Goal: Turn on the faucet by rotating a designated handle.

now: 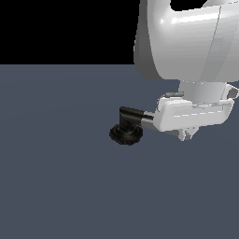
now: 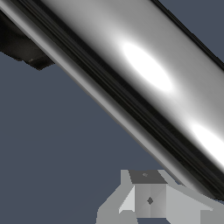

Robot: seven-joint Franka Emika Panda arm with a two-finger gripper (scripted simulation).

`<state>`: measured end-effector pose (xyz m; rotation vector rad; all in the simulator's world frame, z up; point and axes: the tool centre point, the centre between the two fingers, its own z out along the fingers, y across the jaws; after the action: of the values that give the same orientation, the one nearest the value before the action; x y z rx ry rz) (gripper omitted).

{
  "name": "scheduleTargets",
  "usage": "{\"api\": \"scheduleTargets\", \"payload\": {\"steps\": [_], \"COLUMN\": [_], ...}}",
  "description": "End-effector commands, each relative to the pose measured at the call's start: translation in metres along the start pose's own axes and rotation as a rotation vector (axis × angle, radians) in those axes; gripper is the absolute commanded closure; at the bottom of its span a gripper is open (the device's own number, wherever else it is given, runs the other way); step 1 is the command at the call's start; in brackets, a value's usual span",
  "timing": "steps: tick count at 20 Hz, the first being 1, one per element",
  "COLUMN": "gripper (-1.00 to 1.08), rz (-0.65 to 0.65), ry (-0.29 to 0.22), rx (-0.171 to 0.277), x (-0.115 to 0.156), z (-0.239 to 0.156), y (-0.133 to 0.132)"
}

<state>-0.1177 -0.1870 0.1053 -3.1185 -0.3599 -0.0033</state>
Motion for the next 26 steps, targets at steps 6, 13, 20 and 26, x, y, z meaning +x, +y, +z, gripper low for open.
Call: {"api": "scheduleTargets", "payload": {"steps": [6, 13, 20, 26], "gripper": [1.08, 1.08, 1.08, 1.08], "rz": [-0.013, -0.013, -0.014, -0.014], "ry": [0.002, 0.001, 0.0, 0.0], "rx": [-0.002, -0.002, -0.002, -0.002], "x": [0.025, 0.043, 0.061, 0.075], "z": [0.001, 0.002, 0.002, 0.003], "y": [0.014, 0.029, 0.044, 0.056]}}
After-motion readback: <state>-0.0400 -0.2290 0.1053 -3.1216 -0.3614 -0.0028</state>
